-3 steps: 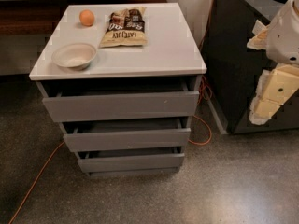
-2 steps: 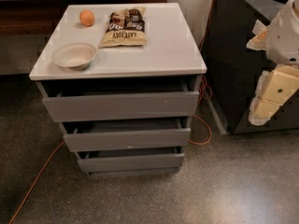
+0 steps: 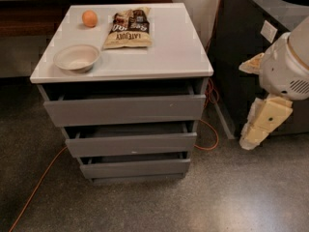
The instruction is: Place orange into middle drawer
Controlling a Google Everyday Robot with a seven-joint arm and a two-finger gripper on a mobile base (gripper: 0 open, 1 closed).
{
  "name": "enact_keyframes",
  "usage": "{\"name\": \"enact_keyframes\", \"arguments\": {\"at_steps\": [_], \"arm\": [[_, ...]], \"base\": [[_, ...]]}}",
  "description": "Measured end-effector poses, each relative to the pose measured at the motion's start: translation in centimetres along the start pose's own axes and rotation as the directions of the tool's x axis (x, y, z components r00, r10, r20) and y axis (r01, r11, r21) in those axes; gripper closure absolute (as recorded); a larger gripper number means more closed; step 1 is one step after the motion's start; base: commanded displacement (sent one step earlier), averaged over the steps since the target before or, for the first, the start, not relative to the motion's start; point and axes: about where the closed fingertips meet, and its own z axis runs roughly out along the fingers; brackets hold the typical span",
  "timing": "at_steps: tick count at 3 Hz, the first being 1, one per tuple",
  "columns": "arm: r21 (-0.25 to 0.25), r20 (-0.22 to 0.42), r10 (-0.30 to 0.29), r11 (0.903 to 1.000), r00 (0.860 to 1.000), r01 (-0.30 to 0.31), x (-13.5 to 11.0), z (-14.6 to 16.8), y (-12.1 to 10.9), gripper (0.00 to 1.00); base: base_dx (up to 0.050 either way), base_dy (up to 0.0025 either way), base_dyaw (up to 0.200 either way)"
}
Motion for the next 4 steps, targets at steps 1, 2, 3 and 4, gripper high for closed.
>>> {"name": "enact_keyframes", "arguments": {"at_steps": [1,2,3,4], "arm": [[-0.021,0.102,-0.033,0.9992,0.994,0.035,-1.4,5.9,1.9,0.00],[-0.001,0.190,-0.068,0.9976,0.979,0.070,-3.2,10.6,3.4,0.00],[0.040,0.256,-0.108,0.9940,0.961,0.102,-5.0,15.2,4.2,0.00],[0.083,0.301,-0.144,0.9888,0.943,0.124,-6.5,19.0,4.6,0.00]], "base": [[0.000,0.00000,0.000],[0.000,0.00000,0.000],[0.000,0.00000,0.000],[0.000,0.00000,0.000]]}}
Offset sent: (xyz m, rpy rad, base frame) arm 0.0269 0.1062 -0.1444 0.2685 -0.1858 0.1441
